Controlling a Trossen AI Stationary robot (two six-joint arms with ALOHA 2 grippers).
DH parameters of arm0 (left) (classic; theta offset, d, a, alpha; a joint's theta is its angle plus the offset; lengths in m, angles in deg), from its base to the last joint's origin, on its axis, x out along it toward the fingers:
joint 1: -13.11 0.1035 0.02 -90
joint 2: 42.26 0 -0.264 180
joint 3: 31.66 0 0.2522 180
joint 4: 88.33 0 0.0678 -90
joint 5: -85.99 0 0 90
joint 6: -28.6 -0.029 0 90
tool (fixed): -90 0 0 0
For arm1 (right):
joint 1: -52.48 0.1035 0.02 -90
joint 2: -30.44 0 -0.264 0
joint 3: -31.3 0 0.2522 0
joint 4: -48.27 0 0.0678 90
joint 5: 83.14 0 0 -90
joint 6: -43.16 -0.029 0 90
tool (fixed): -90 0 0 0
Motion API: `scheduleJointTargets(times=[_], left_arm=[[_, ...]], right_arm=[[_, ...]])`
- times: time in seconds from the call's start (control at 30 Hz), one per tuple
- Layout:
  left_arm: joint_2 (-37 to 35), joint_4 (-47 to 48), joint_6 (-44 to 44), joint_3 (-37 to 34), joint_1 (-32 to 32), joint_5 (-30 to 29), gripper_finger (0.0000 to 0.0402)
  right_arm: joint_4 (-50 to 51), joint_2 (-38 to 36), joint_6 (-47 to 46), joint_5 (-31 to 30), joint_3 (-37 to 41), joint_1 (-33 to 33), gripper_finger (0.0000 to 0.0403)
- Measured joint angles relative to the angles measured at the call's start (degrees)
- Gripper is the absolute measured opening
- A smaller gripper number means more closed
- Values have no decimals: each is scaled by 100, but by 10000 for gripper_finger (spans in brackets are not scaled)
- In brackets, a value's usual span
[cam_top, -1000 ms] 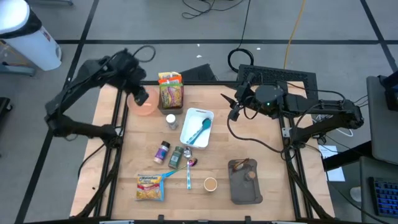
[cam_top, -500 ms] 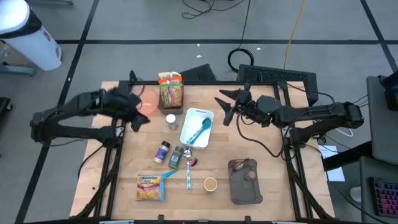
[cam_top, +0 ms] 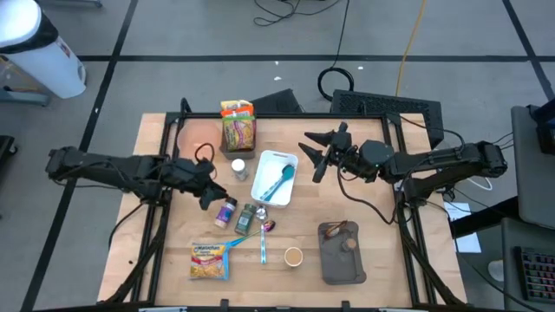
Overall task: Pick & Place Food Item
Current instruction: Put the black seasoning bottle into the bottom black bin
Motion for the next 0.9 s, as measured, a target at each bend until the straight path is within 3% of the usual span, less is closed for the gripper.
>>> scheduleJointTargets(times=[0.3, 0.63, 0.9], left_arm=[[3, 64, 283, -299, -241, -245, 134], [12, 51, 204, -363, 62, -568, 134], [296, 57, 38, -363, 493, 22, 143]], right_arm=[[7, 0, -66, 0, 0, -4, 169], [100, 0, -22, 0, 0, -7, 169], [235, 0, -103, 29, 0, -5, 169]])
